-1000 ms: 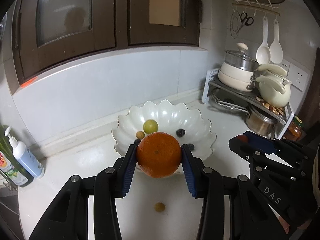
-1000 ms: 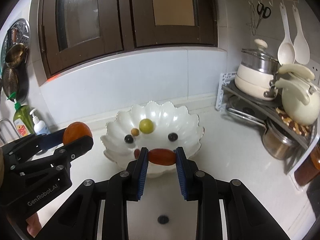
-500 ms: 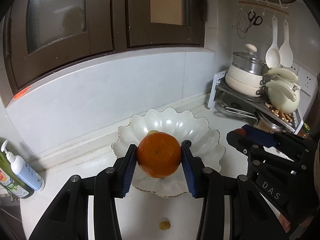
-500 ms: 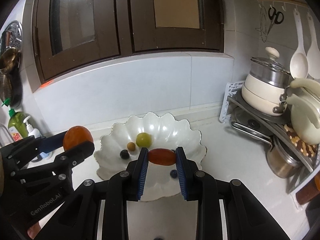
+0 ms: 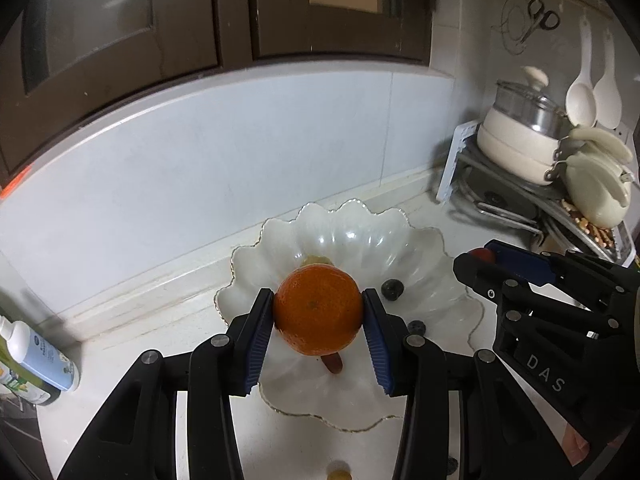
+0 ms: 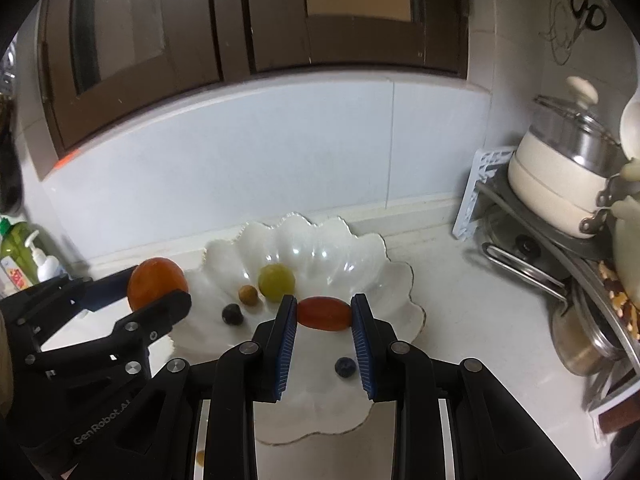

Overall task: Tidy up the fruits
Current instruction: 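Lift and carry the orange mandarin and red oval fruit over the white bowl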

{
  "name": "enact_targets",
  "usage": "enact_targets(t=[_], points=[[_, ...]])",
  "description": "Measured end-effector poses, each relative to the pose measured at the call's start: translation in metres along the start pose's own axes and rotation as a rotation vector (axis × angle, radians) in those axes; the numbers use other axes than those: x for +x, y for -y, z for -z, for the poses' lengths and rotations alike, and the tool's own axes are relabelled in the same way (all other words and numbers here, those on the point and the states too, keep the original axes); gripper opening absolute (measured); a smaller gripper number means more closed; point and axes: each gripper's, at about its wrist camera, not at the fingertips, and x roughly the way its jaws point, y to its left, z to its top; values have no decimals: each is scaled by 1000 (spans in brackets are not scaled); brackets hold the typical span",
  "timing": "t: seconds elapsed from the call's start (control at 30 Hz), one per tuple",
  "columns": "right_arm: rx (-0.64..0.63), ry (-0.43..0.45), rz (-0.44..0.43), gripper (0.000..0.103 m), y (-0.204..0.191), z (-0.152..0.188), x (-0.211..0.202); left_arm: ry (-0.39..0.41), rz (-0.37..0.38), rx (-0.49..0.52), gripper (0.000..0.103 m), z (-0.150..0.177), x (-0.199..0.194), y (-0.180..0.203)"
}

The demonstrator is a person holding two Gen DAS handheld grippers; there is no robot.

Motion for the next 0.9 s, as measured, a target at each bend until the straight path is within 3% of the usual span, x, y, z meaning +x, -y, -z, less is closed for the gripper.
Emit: enact_targets(t=[0.37, 0.9], points=[[-12, -129, 10, 29, 9, 1, 56, -122, 15, -5, 44, -4, 50, -1], [-18, -256, 10, 29, 20, 11, 98, -268, 34, -4, 44, 6, 103, 2]])
